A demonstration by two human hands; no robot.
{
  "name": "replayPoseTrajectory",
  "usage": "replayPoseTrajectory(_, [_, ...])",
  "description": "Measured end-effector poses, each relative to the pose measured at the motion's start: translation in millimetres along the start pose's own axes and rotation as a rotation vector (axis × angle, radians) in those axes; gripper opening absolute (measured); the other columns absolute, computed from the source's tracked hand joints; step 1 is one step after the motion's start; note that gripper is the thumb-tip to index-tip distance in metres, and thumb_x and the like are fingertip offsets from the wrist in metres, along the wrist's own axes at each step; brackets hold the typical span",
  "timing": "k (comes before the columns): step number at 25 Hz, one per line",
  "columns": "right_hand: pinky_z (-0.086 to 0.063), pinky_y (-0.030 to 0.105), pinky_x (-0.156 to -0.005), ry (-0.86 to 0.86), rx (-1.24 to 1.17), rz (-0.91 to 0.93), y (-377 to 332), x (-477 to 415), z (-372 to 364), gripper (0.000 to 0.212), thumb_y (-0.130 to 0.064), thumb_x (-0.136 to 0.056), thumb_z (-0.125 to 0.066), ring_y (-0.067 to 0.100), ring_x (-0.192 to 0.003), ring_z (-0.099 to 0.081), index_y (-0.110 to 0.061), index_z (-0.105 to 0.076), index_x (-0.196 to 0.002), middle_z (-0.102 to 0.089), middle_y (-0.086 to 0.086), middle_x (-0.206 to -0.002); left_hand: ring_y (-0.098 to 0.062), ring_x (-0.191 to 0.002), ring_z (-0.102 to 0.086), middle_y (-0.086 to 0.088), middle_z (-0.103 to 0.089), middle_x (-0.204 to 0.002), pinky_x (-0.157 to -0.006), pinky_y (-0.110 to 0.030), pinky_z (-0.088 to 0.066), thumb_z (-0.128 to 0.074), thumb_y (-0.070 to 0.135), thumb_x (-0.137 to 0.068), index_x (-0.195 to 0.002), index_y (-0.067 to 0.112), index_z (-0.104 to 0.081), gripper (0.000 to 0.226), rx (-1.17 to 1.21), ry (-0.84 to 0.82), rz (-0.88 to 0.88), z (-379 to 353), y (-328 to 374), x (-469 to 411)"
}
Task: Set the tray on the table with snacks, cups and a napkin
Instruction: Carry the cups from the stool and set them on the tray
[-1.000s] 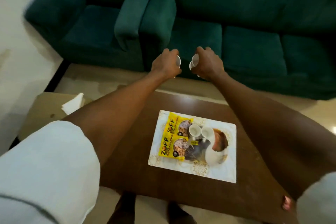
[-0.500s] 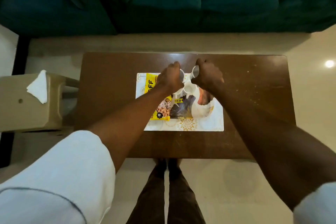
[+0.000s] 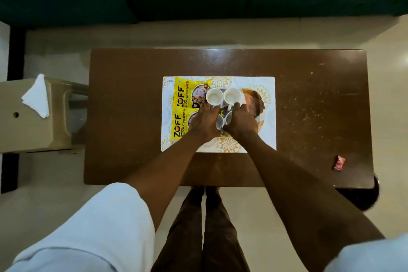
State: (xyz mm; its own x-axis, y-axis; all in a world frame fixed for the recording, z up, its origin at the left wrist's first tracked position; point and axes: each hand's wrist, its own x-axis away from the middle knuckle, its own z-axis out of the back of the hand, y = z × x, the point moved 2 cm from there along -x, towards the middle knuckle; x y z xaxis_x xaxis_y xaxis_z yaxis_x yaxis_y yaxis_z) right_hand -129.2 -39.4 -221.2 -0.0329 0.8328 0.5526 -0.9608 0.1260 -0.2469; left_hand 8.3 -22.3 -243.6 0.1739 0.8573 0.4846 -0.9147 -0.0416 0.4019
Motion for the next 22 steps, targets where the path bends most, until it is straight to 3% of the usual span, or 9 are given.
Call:
replayPoseTrajectory(6, [-0.060,0.047,-0.084,0.036,-0.019,-0.037,0.8,-13.3,-16.8,0.078,-0.039,-0.082,-0.082,0.041,-0.109,-0.070,-0.008,-0.040,-0.139,-0.056,0.017,-0.132,-0.039,-0.130,-0.045,-0.019,-0.045,-0.138,-0.086,-0.051,-0.053,-0.083,0.025,-0.076,-0.134,0.015,-0.047,0.069,0.030,0.037,0.084,-11.7,4.1,-12.3])
replayPoseTrajectory(13, [-0.062,0.048,-0.081,0.029,0.009,-0.003,6.2,-20.8,-31.4,0.082,-0.041,-0.077,-0.087,0.040,-0.105,-0.070,-0.010,-0.041,-0.136,-0.056,0.016,-0.127,-0.039,-0.131,-0.047,-0.019,-0.044,-0.144,-0.089,-0.050,-0.053,-0.088,0.029,-0.072,-0.147,0.017,-0.037,0.091,0.035,0.048,0.114,-19.9,2.4,-12.6])
replayPoseTrajectory(18, [-0.060,0.048,-0.081,0.026,0.030,0.020,5.3,-20.5,-32.1,0.083,-0.041,-0.076,-0.087,0.042,-0.106,-0.069,-0.008,-0.041,-0.137,-0.055,0.017,-0.127,-0.040,-0.132,-0.044,-0.019,-0.040,-0.145,-0.090,-0.051,-0.053,-0.085,0.025,-0.078,-0.150,0.020,-0.033,0.090,-0.003,0.018,0.134,-15.5,10.5,-7.7])
replayPoseTrajectory(22, [-0.056,0.051,-0.089,0.013,0.097,0.028,1.0,-13.8,-21.2,0.091,-0.049,-0.076,-0.085,0.043,-0.123,-0.057,-0.009,-0.037,-0.142,-0.051,0.017,-0.135,-0.040,-0.137,-0.037,-0.020,-0.037,-0.147,-0.093,-0.051,-0.052,-0.084,0.026,-0.078,-0.149,0.021,-0.033,0.088,-0.064,-0.010,0.157,-7.3,17.3,-2.2])
